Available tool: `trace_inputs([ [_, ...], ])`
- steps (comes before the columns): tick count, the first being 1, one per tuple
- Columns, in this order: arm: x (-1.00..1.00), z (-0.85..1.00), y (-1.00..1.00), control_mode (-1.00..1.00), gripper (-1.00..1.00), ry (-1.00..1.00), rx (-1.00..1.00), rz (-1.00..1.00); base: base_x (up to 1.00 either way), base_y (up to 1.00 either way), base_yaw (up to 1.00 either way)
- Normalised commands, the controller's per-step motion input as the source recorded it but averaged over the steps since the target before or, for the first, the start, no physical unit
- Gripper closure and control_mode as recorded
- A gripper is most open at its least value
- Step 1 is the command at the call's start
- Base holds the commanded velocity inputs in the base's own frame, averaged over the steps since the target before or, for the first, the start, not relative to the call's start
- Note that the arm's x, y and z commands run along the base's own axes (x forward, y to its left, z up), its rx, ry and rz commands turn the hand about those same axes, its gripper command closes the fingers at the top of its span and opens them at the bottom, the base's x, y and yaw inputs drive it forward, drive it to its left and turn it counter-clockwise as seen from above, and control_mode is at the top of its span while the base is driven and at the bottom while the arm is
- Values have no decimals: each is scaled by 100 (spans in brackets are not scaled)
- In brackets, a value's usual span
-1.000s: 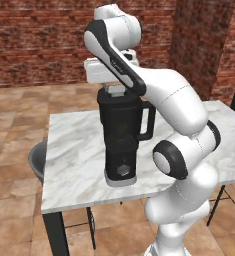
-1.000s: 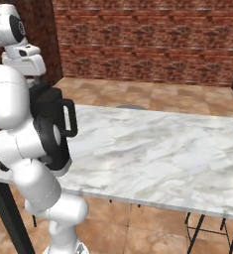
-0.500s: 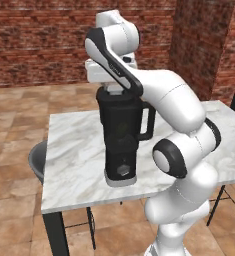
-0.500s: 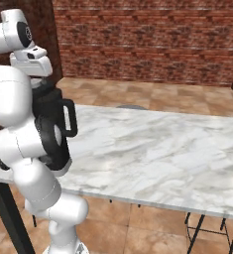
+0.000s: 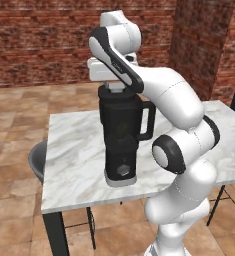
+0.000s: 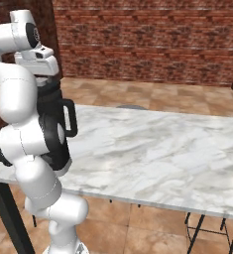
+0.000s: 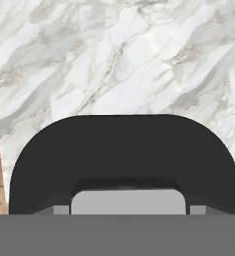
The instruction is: Open the blender lid, put the mango in the blender, close the lid, and start the blender.
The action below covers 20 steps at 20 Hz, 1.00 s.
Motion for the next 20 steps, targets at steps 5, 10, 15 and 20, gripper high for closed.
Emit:
trace_inputs([
  [5,-2,-19,-10,-100,100,0,0,15,0,0,0],
  [10,-14,-1,-10,-100,100,0,0,16,0,0,0],
  [15,-9,5,-3,-100,100,0,0,10,0,0,0],
  [20,-10,4,-2,-100,100,3,0,3,0,0,0],
])
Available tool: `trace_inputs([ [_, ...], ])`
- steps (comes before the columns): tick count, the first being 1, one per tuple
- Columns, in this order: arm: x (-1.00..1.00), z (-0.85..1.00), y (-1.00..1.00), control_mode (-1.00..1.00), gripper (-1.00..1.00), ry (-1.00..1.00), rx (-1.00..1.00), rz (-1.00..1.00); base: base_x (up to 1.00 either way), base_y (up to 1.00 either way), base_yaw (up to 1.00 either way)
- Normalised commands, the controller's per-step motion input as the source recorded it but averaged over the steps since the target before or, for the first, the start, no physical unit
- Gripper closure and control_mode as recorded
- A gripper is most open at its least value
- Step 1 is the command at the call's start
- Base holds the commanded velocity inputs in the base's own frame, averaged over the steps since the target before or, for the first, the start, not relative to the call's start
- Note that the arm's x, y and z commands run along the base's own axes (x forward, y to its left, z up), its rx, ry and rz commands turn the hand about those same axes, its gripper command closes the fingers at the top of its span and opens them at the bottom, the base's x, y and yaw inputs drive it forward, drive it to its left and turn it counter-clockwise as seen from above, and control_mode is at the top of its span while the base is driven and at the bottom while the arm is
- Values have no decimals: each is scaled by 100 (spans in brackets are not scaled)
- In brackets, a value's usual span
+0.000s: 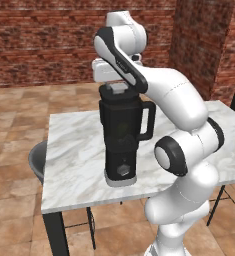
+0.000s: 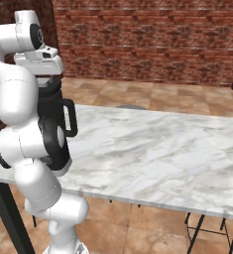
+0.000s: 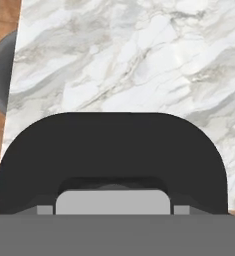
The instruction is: Open the blender lid, put the mango in the blender, close the lid, and start the blender.
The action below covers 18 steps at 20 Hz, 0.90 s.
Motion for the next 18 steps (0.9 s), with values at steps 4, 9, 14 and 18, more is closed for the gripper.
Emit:
trace_inputs([
  [4,-32,7,0,-100,100,7,0,0,0,0,0],
  [9,-31,3,-1,-100,100,7,0,0,0,0,0],
  [14,-18,0,0,-100,100,4,0,0,0,0,0],
  [18,-5,-6,-12,-100,100,0,0,0,0,0,0],
])
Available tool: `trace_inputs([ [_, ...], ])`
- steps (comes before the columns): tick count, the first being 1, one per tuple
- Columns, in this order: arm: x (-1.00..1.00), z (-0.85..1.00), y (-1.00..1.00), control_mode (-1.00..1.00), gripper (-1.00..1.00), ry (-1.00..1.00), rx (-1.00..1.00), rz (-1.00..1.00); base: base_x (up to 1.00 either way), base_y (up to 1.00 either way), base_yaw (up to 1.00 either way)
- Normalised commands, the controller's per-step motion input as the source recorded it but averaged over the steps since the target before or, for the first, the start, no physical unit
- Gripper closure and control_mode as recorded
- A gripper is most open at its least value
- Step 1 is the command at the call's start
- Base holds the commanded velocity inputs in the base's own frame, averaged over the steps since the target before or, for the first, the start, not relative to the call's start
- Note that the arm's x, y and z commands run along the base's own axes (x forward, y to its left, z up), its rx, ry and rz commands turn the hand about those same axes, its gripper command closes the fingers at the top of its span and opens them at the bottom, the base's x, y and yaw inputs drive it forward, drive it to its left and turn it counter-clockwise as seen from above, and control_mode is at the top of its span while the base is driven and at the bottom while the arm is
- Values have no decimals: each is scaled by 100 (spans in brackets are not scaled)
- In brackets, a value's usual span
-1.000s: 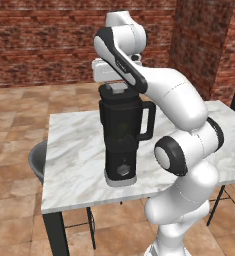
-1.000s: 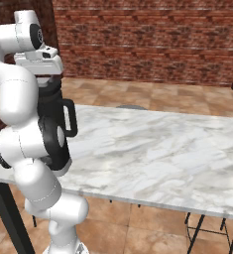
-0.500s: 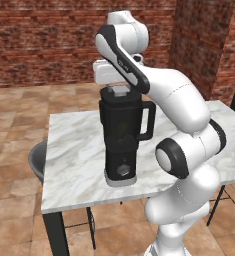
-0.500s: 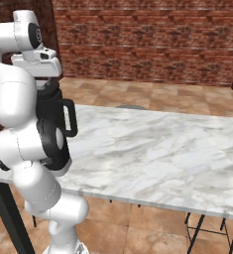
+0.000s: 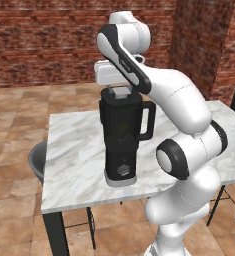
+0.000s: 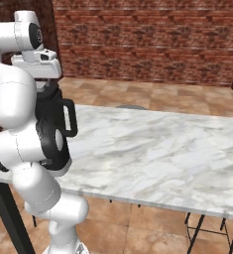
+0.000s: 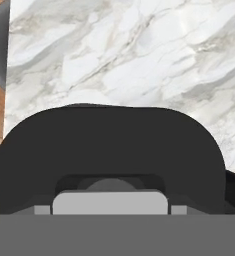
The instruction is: Open the blender lid, put the mango in the blender, close the lid, and start the blender.
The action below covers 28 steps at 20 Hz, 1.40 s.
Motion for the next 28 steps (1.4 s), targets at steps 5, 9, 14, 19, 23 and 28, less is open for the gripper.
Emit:
trace_inputs([
  [5,-2,-19,-19,-100,100,1,0,0,0,0,0],
  [9,-18,-17,-39,-100,100,2,0,0,0,0,0],
  [14,-28,-2,-38,-100,100,4,0,-2,0,0,0],
  [19,-13,-3,-15,-100,100,8,0,-2,0,0,0],
  [23,0,-44,0,-100,100,18,-4,0,0,0,0],
  [28,0,-69,0,-100,100,12,-2,0,0,0,0],
])
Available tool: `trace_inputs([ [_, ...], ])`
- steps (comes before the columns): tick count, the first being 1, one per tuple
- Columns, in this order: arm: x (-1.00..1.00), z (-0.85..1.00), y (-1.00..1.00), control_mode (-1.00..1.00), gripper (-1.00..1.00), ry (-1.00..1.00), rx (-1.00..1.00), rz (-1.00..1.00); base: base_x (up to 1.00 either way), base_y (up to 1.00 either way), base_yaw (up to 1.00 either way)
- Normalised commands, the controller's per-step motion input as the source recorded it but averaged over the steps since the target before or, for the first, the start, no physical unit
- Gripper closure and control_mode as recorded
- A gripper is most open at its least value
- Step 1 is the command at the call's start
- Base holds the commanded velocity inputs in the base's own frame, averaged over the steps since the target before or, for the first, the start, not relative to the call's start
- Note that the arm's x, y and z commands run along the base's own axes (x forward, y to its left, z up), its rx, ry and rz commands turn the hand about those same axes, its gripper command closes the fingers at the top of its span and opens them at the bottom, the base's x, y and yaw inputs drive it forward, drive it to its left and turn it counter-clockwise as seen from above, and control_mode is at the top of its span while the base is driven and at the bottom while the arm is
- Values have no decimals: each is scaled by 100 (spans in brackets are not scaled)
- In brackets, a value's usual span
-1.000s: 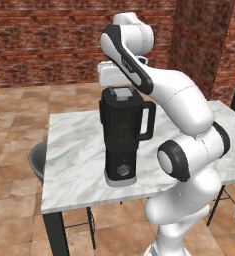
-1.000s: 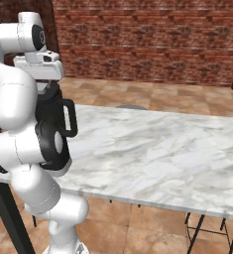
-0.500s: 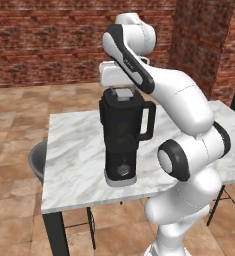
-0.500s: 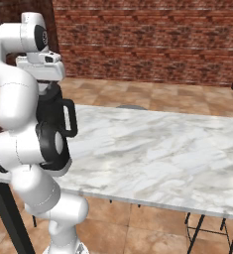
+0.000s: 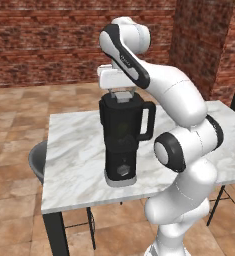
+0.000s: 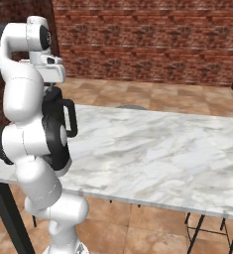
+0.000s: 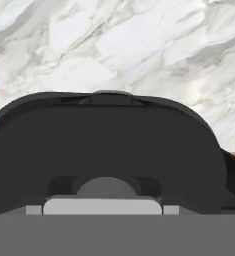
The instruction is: Open the blender lid, put the mango in the blender, close the lid, and start the blender.
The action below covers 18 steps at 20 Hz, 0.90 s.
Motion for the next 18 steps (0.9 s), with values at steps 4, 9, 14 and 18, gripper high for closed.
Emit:
trace_inputs([
  [4,-14,-40,0,-100,100,-3,0,0,0,0,0],
  [9,-29,-25,0,-100,-100,-17,0,0,0,0,0],
  [14,-10,-13,0,-100,-100,-18,0,0,0,0,0],
  [18,0,0,0,-100,-100,-14,0,0,0,0,0],
])
